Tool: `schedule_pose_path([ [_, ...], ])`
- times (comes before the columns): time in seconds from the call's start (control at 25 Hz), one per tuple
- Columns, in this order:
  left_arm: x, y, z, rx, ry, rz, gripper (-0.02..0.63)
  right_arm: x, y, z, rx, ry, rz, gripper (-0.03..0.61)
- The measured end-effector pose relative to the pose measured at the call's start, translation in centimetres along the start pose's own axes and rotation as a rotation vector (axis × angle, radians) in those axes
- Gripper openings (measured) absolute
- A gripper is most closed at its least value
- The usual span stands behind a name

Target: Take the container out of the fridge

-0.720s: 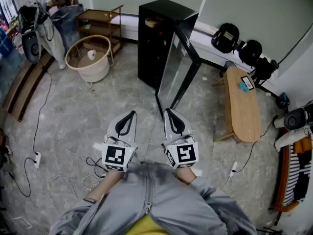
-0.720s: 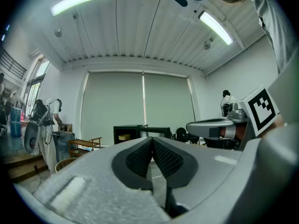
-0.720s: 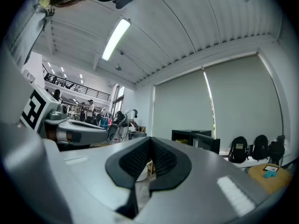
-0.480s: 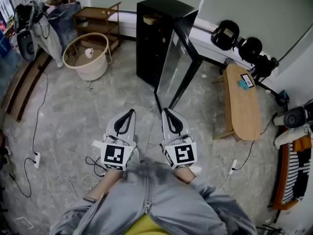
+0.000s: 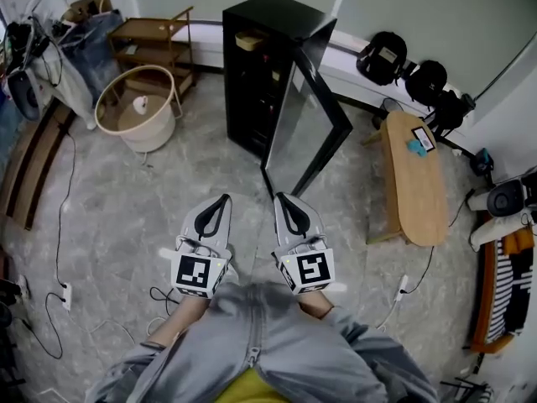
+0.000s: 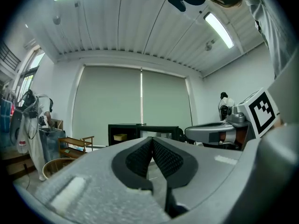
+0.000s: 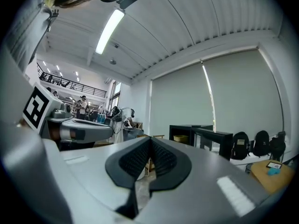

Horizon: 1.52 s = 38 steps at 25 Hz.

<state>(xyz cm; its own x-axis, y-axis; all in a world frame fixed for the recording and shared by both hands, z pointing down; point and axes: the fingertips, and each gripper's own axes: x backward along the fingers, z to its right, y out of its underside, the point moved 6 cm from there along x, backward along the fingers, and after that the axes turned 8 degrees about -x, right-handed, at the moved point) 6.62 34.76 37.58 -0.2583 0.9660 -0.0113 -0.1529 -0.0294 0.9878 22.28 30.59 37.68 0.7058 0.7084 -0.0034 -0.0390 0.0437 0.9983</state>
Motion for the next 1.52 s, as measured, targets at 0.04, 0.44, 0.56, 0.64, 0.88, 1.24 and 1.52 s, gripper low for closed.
schedule_pose_path([
  [0.04,-0.7,0.2,-0.9,0.003,0.005,-0.006,0.006,-1.2,0.0,0.2,-0.003,0.005,-0.001,-0.003],
  [0.44,-8.6,2.1,-11.6,-0.003,0.057,-0.004,0.006,-14.5,0.3,1.7,-0.006,0.063,-0.019,-0.003],
  [0.56,-10.5,2.6,-13.9,-0.008,0.083,0.008,0.006,-17.3,0.5,1.9,-0.002,0.085,-0.024,-0.003],
  [0.64,-11.6,2.8,-15.1,-0.009,0.093,0.022,0.006,-18.7,0.8,2.0,-0.002,0.094,-0.033,-0.003],
  [0.88,-13.8,4.1,-17.2,0.047,0.114,0.001,0.006,-21.2,1.2,2.9,0.000,0.120,-0.067,-0.003],
  [1.24,-18.0,5.5,-19.7,0.051,0.110,0.009,0.006,-25.7,2.3,5.3,-0.003,0.115,-0.062,-0.003],
  [1.52,-24.3,6.3,-22.9,0.055,0.108,-0.002,0.006,-32.3,1.7,9.2,0.022,0.102,-0.023,-0.003],
])
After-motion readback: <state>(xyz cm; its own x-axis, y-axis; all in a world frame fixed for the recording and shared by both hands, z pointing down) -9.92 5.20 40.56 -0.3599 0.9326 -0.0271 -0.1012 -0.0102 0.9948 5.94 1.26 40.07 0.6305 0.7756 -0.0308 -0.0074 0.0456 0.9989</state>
